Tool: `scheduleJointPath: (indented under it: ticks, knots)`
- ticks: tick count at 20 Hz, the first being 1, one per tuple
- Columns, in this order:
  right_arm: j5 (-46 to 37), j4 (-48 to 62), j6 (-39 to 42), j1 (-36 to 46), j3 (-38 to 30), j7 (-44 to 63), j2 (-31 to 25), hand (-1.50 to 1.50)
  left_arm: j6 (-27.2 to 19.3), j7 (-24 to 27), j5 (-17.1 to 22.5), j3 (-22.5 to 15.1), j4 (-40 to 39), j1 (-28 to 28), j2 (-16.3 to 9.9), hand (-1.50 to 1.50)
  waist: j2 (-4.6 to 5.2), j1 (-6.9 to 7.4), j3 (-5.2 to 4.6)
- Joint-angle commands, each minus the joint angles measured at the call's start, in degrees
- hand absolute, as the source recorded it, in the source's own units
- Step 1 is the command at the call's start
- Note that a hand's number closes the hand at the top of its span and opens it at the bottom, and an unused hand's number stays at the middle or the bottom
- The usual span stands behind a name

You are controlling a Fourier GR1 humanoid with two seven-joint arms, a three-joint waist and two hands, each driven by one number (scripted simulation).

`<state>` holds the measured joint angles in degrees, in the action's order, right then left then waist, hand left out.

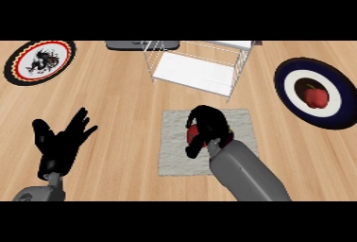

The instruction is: Pick the tomato from the placemat and place it in the tiered shelf

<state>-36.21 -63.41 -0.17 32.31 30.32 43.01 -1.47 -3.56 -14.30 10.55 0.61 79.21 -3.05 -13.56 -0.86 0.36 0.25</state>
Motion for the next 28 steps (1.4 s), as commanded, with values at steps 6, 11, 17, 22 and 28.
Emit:
scheduleJointPath:
  ticks: [6,11,17,22,28]
  knots:
    - [11.08,-0.56,-12.91,9.55,13.47,12.00,1.44,1.50,1.88,-3.38,0.10,-0.23,-0.72,-0.99,-0.27,0.00,1.07,2.09,-0.23]
    - [15.89,3.57,-21.06,21.26,17.12,21.05,1.46,1.50,1.43,-2.63,-1.32,-3.01,-3.24,-3.56,2.73,0.00,1.50,4.31,-0.31]
    - [9.45,-1.92,-27.67,34.03,18.18,30.57,1.45,1.50,0.35,-4.08,-1.31,-1.94,-3.25,-3.70,2.30,0.00,0.48,2.99,-0.39]
    - [4.13,-0.32,-24.83,45.95,13.57,38.02,1.44,1.50,1.10,-2.45,-0.80,-0.83,-3.20,-1.52,1.55,0.00,-0.15,1.80,-0.46]
    - [1.52,3.04,-17.85,55.23,6.43,41.80,1.44,1.50,1.04,-2.54,-0.94,-0.06,-2.31,0.53,0.65,0.00,0.02,0.24,-0.38]
